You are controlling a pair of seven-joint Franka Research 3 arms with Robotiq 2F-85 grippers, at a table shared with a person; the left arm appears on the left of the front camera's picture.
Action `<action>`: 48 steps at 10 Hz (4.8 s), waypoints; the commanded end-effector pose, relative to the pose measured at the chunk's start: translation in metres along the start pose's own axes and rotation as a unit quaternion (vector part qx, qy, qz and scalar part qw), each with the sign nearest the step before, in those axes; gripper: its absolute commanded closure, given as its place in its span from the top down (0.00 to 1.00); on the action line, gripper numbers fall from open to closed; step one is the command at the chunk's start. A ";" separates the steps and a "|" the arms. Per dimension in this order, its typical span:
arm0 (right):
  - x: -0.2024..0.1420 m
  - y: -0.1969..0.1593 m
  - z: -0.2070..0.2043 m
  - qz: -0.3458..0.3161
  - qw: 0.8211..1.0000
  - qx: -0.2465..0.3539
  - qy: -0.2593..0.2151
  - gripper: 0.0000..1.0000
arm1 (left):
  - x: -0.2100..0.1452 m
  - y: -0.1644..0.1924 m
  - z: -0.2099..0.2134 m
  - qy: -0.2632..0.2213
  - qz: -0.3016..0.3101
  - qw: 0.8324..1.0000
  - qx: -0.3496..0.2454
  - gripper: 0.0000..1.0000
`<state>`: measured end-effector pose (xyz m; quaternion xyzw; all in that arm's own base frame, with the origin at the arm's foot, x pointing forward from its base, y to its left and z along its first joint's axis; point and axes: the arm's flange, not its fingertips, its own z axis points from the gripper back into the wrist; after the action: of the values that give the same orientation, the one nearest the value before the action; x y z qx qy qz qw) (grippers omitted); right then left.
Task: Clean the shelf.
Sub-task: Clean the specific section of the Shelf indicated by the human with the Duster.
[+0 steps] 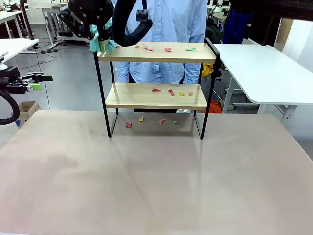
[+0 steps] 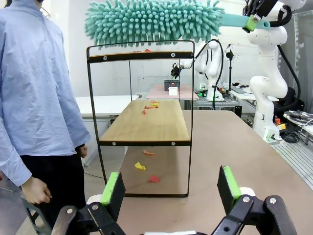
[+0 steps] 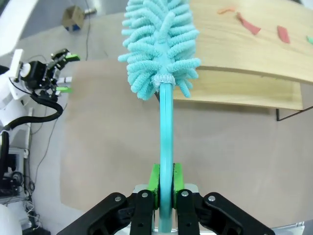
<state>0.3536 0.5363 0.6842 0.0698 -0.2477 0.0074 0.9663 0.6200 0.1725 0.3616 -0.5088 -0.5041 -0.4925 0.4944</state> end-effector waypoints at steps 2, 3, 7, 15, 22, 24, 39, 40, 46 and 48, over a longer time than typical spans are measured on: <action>-0.001 -0.010 -0.013 -0.041 0.999 0.012 0.033 0.13 | 0.003 -0.002 0.000 -0.001 -0.004 1.000 0.000 1.00; -0.004 -0.014 -0.018 -0.048 0.998 0.014 0.043 0.13 | 0.003 -0.002 0.000 -0.001 -0.004 1.000 0.000 1.00; 0.003 -0.007 -0.022 -0.026 0.998 0.009 0.047 0.13 | 0.003 -0.002 0.000 -0.001 -0.004 1.000 0.000 1.00; 0.012 -0.095 -0.019 -0.093 0.993 -0.021 0.075 0.13 | 0.003 -0.002 0.000 -0.001 -0.004 1.000 0.000 1.00; 0.019 -0.231 -0.010 -0.104 0.984 -0.030 0.140 0.13 | 0.003 -0.002 0.000 -0.001 -0.004 1.000 0.000 1.00; 0.020 -0.259 -0.009 -0.109 0.981 -0.062 0.149 0.13 | 0.003 -0.002 0.000 -0.001 -0.004 1.000 0.000 1.00; -0.010 -0.282 0.096 -0.003 0.996 0.087 -0.013 0.13 | 0.003 -0.002 0.000 -0.001 -0.004 1.000 0.000 1.00; -0.016 -0.279 0.101 0.037 0.993 0.116 0.005 0.13 | 0.003 -0.002 0.000 -0.001 -0.004 1.000 0.000 1.00; -0.071 -0.266 0.098 0.355 0.899 0.226 0.125 0.13 | 0.003 -0.002 0.000 -0.001 -0.004 1.000 0.000 1.00; -0.088 -0.268 0.082 0.410 0.870 0.222 0.158 0.13 | 0.003 -0.002 0.000 -0.001 -0.004 1.000 0.000 1.00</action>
<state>0.2500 0.2722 0.6871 0.1725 -0.0944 0.4398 0.8763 0.6201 0.1725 0.3619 -0.5087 -0.5041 -0.4928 0.4943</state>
